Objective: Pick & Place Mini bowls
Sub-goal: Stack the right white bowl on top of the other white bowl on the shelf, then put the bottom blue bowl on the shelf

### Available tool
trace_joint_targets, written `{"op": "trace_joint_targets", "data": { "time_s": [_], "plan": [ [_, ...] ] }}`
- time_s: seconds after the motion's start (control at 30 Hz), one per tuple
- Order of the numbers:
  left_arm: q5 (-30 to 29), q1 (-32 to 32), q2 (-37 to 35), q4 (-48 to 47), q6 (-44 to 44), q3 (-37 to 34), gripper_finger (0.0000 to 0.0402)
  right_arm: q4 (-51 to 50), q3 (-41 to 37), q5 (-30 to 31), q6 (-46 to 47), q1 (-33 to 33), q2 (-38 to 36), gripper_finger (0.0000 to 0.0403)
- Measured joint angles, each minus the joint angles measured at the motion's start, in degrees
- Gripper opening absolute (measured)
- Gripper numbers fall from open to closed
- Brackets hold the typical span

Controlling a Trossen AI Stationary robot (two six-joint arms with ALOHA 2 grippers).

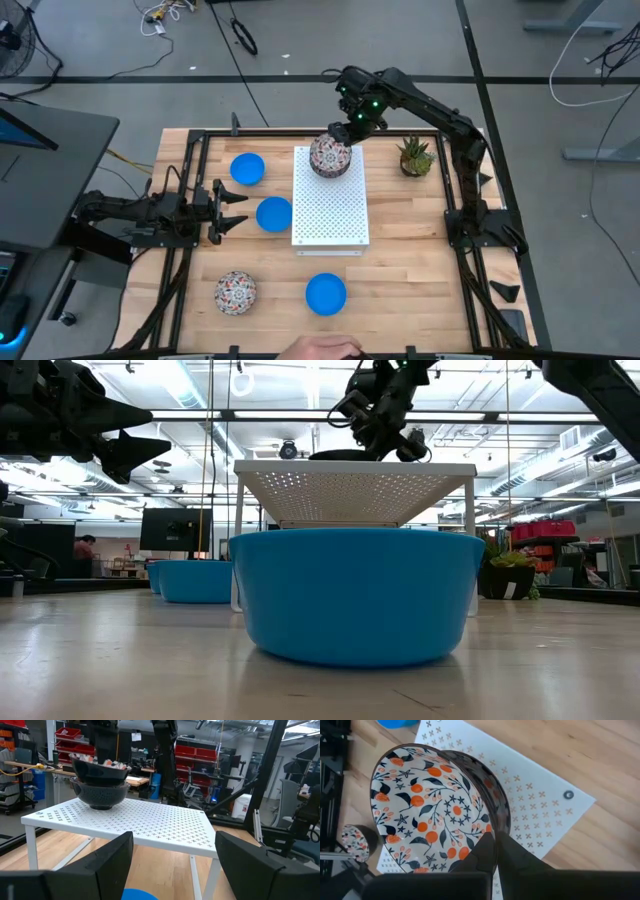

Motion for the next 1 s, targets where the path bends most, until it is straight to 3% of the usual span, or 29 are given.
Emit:
{"op": "trace_joint_targets", "data": {
  "time_s": [0.37,1.0],
  "plan": [
    [0.01,0.0,0.01,0.0,-0.01,-0.01,0.0288,-0.92,0.0,0.57,0.21,0.28,0.75,0.0016],
    [0.01,0.0,-0.01,0.0,-0.01,0.01,0.0288,0.16,0.0,2.03,-3.47,0.26,0.73,0.01]
  ]
}}
